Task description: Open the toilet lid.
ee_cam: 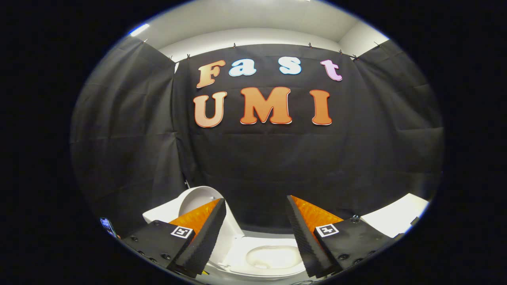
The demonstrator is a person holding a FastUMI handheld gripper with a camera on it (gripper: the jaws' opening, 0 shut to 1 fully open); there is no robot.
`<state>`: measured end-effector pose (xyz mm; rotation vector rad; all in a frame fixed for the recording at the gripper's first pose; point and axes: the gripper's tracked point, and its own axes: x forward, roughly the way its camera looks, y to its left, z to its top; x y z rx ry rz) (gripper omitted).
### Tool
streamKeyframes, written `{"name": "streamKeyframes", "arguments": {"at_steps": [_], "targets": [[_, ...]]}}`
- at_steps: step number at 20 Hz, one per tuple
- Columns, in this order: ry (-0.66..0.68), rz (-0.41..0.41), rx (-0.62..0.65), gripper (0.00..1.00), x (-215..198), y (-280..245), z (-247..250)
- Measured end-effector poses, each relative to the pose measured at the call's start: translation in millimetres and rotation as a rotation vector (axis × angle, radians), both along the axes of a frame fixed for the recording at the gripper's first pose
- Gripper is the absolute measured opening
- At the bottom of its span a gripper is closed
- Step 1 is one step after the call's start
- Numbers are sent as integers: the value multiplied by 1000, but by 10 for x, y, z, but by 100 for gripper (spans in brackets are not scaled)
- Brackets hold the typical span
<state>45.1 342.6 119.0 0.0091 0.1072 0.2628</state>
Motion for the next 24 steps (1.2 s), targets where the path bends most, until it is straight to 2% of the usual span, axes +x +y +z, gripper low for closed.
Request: {"name": "streamKeyframes", "arguments": {"at_steps": [4,9,15,24], "targets": [[0,-34,5,97,-11,-463,33],[-2,-65,-73,97,-43,-966,-102],[13,-122,14,97,-116,-1540,-210],[6,-214,30,97,-182,-2376,-637]]}}
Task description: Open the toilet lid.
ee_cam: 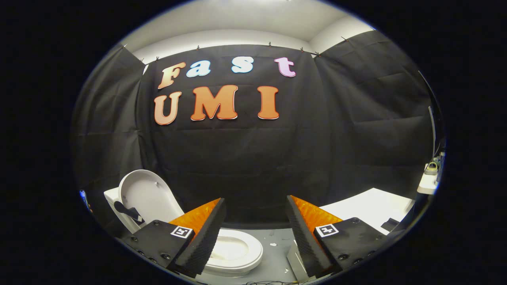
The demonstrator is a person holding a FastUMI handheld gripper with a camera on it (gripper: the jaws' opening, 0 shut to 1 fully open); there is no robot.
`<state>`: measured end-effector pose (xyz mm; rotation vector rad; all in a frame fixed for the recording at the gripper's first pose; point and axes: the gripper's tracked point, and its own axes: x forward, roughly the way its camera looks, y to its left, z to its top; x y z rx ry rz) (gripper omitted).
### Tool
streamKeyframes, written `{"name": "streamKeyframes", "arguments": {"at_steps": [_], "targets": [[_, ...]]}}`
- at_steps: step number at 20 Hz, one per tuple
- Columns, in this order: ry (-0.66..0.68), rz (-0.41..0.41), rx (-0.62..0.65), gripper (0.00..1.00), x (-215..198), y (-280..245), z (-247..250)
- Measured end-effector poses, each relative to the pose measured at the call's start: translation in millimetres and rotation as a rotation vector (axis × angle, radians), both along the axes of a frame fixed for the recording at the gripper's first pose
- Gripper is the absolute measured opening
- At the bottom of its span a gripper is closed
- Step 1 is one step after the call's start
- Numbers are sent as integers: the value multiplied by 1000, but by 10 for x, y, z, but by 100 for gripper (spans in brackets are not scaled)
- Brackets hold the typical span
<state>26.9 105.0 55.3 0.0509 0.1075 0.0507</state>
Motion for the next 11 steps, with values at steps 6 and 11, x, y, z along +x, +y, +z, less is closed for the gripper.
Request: {"name": "streamKeyframes", "arguments": {"at_steps": [6,11], "targets": [[-11,-37,-6,97,-31,-301,-179],[-1,-28,-2,97,-55,-276,-189]]}}
